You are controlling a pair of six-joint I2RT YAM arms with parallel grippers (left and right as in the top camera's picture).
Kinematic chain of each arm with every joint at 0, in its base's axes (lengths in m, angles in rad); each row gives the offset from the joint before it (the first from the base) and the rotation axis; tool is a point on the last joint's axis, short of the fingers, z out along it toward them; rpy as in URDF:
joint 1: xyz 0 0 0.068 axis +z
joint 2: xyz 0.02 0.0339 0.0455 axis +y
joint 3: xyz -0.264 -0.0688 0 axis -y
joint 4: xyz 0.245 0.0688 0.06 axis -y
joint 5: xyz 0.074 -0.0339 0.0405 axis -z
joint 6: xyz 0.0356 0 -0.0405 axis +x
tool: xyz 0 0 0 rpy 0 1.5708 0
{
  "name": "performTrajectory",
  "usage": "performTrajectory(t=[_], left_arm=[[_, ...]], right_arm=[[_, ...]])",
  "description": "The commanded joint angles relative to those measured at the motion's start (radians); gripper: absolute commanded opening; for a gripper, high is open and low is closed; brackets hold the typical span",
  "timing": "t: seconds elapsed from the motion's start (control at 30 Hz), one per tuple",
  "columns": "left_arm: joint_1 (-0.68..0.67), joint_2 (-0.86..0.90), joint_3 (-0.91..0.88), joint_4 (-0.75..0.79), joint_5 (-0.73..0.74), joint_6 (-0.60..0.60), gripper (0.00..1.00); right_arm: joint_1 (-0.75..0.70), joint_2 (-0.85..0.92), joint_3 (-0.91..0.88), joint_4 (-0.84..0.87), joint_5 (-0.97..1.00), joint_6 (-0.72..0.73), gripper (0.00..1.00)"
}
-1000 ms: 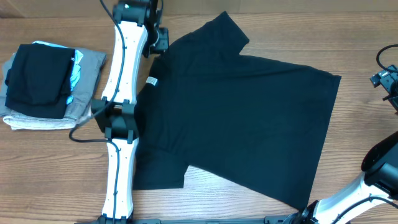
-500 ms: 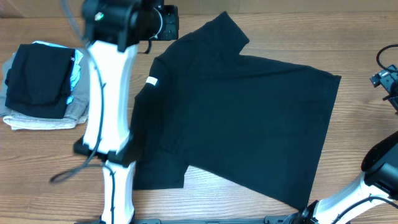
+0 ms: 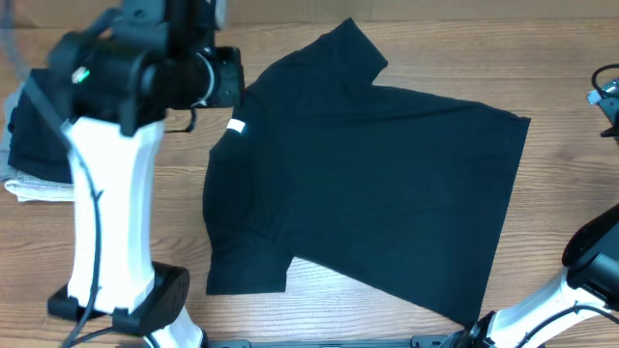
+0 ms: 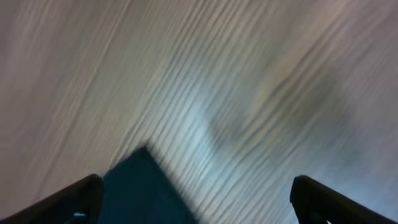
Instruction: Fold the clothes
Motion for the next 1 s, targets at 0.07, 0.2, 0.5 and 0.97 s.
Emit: performTrajectory(t=[0.07,0.2,0.5,0.97], left_arm=[[0.006,0.026,-0.234,0.052,-0.012,0.042,0.11],[0.006,0.032,-0.357,0.172,-0.003,0.021,0.12],[0.006,0.033,-0.554,0.356,-0.013,-0.011,0.14],[-0.003,0.204,-0.661,1.067,0.128,0.02,0.04]], right_arm=[[0.006,-0.011,0.021,-0.077,-0.467,-0.089,0.59],[0.071,-0.009,0.018,-0.108,-0.392,-0.158,0.04],[0.263,0.109,-0.045,-0.029,-0.121,-0.204,0.04],[0.275,0.209,-0.044,-0.063,-0.076,-0.175,0.04]])
